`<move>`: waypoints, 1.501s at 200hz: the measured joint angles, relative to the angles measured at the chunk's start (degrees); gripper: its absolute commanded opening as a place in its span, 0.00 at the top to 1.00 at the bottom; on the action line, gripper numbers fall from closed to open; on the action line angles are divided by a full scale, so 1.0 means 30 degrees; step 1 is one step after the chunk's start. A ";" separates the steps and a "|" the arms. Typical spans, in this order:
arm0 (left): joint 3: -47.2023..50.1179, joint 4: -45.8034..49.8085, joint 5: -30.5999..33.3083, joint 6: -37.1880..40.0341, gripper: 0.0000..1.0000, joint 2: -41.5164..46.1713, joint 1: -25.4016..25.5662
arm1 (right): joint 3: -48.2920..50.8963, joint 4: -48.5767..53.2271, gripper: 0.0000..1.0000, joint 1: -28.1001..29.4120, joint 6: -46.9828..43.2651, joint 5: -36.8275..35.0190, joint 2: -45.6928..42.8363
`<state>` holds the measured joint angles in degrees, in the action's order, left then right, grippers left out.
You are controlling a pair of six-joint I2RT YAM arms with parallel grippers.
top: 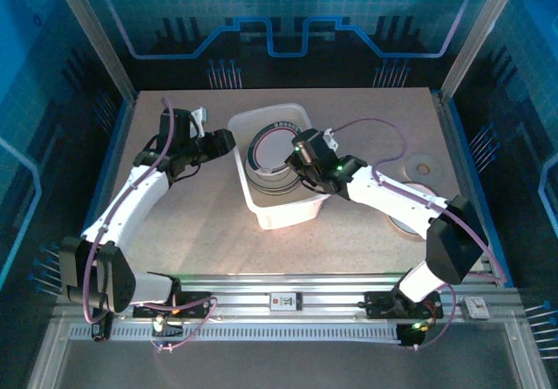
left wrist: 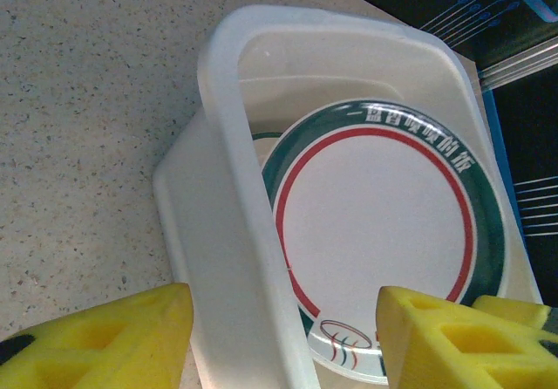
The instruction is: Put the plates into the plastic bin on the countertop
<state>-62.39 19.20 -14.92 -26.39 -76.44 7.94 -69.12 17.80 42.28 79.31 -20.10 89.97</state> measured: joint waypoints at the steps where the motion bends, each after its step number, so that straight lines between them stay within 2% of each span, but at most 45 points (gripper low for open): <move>1: 0.0000 0.0000 0.0000 0.0000 0.41 0.0000 0.0000 | 0.0000 0.0007 1.00 0.0000 0.0029 -0.0007 0.0015; 84: 0.0000 0.0058 -0.0073 0.0153 0.41 -0.0219 0.0000 | -0.1115 0.0889 1.00 0.0109 0.2528 0.0736 0.2127; 171: 0.0000 0.0066 -0.0146 0.0386 0.41 -0.0240 -0.0095 | -0.1661 0.0648 1.00 0.0146 0.4153 0.0182 0.2667; 300: 0.0408 -0.0022 -0.0685 0.0437 0.41 -0.0488 -0.0204 | -0.3300 0.3191 0.99 0.1078 0.6149 -0.0335 0.3198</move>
<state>-61.17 19.14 -16.97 -25.08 -77.91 7.33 -79.02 27.38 45.52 97.76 -21.10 99.57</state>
